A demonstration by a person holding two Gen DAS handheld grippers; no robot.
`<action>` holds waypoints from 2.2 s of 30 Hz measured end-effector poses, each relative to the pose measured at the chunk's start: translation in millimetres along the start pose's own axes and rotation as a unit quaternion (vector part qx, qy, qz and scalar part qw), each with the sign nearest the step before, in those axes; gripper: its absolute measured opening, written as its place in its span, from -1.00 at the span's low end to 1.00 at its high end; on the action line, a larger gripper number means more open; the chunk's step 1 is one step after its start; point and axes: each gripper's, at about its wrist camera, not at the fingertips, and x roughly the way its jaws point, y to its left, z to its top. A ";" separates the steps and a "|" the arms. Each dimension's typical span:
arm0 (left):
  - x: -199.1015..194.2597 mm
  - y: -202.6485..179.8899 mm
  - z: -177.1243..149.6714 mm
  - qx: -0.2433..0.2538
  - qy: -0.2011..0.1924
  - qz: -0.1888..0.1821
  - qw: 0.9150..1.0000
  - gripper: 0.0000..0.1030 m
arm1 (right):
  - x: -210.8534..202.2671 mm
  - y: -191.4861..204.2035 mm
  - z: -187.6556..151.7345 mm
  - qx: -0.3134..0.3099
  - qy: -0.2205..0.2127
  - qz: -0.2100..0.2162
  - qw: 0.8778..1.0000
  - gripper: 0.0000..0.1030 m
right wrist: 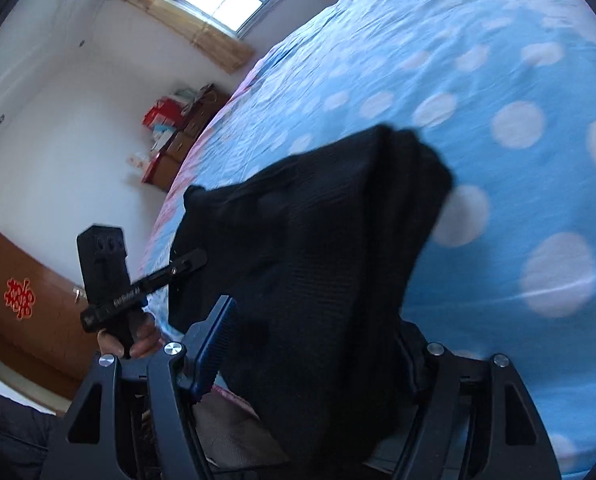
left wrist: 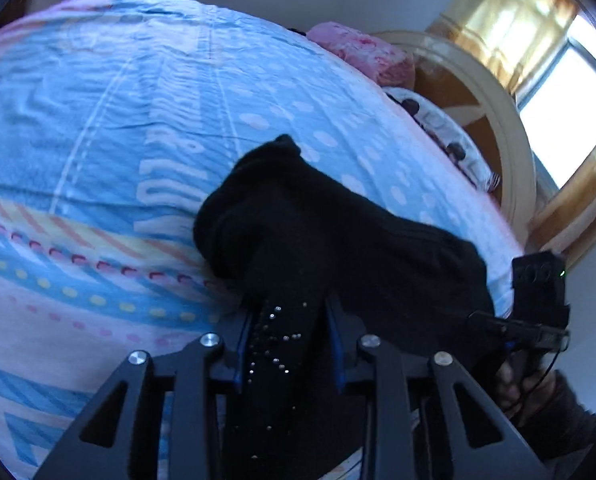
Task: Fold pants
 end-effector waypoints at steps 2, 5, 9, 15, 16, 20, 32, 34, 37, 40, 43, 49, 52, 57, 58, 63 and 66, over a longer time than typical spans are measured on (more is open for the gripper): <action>-5.7 9.3 1.1 -0.036 -0.005 -0.029 0.999 -0.51 | 2.9 -1.1 3.8 0.015 0.011 0.017 1.000 -0.39; -20.9 10.0 5.1 -0.047 -0.020 -0.046 0.998 -0.59 | -3.5 -11.7 -2.1 0.067 0.018 0.066 0.995 -0.45; -61.9 5.9 25.4 -0.020 -0.080 -0.002 0.997 -0.62 | -0.2 12.5 20.6 0.042 0.020 0.082 0.996 -0.45; -128.8 48.3 69.7 -0.025 -0.163 0.094 0.982 -0.62 | 61.3 92.1 98.5 -0.062 0.049 0.110 0.991 -0.45; -137.2 57.7 77.1 -0.023 -0.172 0.113 0.978 -0.62 | 75.3 106.4 114.9 -0.081 0.056 0.115 0.988 -0.45; -156.3 102.0 106.8 -0.032 -0.193 0.209 0.958 -0.62 | 140.4 157.4 170.2 -0.159 0.073 0.113 0.978 -0.45; -116.8 227.9 124.5 -0.121 -0.143 0.327 0.926 -0.40 | 344.8 173.6 225.4 -0.195 0.132 0.107 0.966 -0.39; -115.0 233.1 123.7 -0.136 -0.139 0.336 0.921 0.06 | 357.4 156.1 227.4 -0.181 0.132 0.107 0.969 -0.33; -120.4 242.3 121.8 -0.175 -0.139 0.363 0.905 0.80 | 358.8 146.5 234.0 -0.150 0.147 0.135 0.968 -0.29; -135.3 242.3 116.4 -0.180 -0.155 0.370 0.898 0.80 | 353.6 147.9 232.9 -0.153 0.144 0.122 0.970 -0.22; -146.1 233.1 112.0 -0.164 -0.159 0.408 0.884 0.82 | 331.0 138.6 234.2 -0.123 0.119 0.115 0.979 0.04; -135.2 186.2 104.5 -0.120 -0.148 0.467 0.863 0.82 | 271.0 123.9 234.7 -0.022 0.012 0.097 0.995 0.05; -127.5 161.8 100.0 -0.105 -0.151 0.459 0.869 0.82 | 251.4 158.4 215.1 -0.070 -0.006 0.088 0.994 0.05; -118.5 123.6 86.7 -0.086 -0.163 0.447 0.875 0.82 | 232.6 195.5 163.9 -0.124 -0.011 0.054 0.991 0.06; -116.8 118.6 84.0 -0.083 -0.163 0.449 0.875 0.82 | 230.0 198.7 155.1 -0.126 -0.015 0.046 0.991 0.06; -109.6 103.7 72.0 -0.091 -0.159 0.438 0.880 0.82 | 224.1 205.9 125.3 -0.149 -0.038 -0.027 0.988 0.09; -107.8 94.3 64.9 -0.090 -0.162 0.431 0.883 0.82 | 210.1 207.6 112.1 -0.163 -0.050 -0.049 0.984 0.09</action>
